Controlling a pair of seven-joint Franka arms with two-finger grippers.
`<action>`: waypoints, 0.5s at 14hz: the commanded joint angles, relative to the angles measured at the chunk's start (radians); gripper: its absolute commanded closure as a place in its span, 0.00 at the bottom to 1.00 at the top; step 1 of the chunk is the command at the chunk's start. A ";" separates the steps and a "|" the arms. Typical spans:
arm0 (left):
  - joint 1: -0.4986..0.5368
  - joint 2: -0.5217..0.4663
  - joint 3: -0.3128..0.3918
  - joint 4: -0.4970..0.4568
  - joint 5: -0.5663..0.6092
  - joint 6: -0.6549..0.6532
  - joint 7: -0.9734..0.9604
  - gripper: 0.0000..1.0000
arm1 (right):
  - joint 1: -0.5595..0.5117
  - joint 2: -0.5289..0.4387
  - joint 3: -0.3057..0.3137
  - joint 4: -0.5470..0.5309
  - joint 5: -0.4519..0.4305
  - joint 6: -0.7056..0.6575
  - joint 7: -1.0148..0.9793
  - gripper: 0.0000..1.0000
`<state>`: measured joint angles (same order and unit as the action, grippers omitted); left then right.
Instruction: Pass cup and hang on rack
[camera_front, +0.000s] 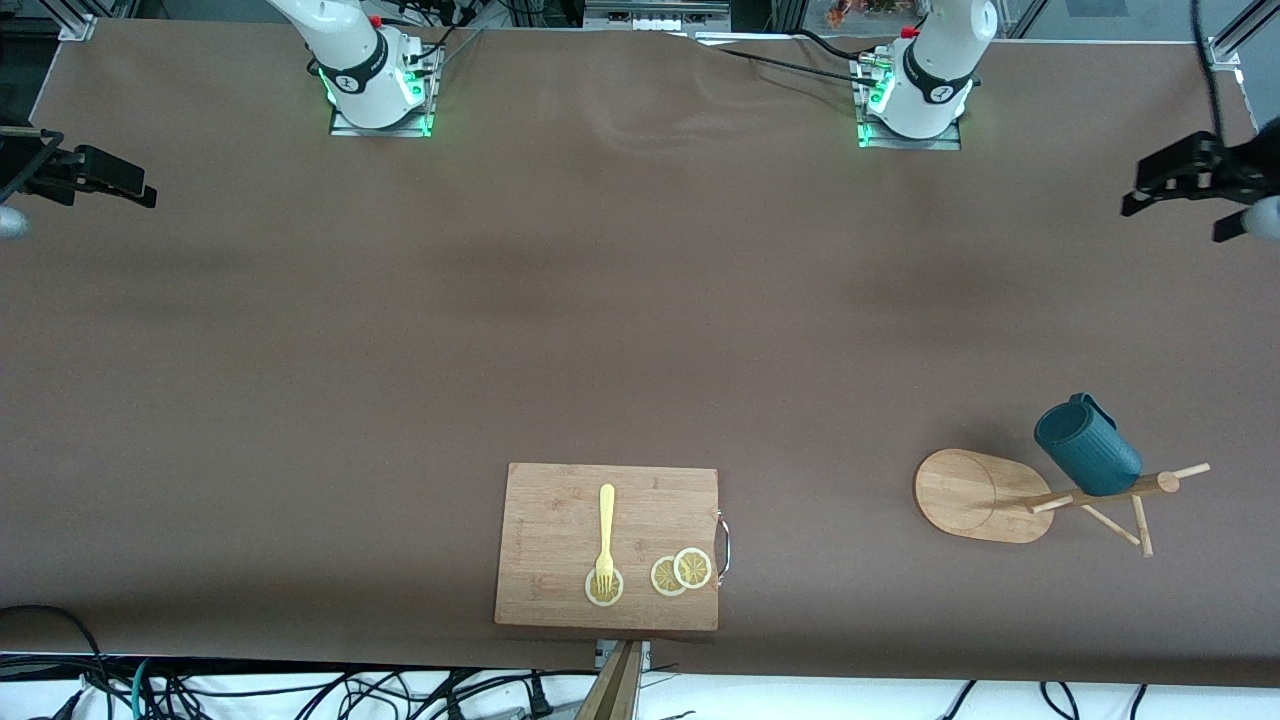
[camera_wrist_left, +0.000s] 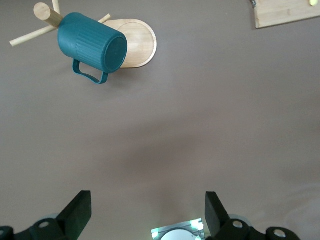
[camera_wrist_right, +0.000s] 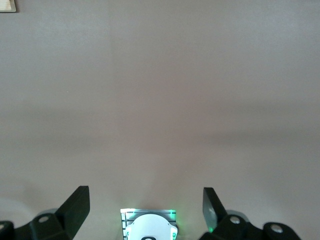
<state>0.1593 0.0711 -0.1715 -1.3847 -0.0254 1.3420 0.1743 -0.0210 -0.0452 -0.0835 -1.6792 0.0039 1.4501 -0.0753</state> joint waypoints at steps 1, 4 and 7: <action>-0.122 -0.135 0.128 -0.196 0.041 0.110 -0.053 0.00 | 0.003 -0.004 -0.001 0.012 0.011 -0.014 0.008 0.00; -0.208 -0.206 0.248 -0.327 0.039 0.231 -0.053 0.00 | 0.003 -0.004 -0.001 0.012 0.011 -0.014 0.008 0.00; -0.190 -0.214 0.253 -0.358 0.039 0.264 -0.030 0.00 | 0.003 -0.004 -0.001 0.012 0.011 -0.014 0.008 0.00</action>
<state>-0.0197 -0.1025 0.0727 -1.6850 -0.0101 1.5727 0.1348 -0.0210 -0.0452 -0.0834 -1.6792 0.0039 1.4501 -0.0753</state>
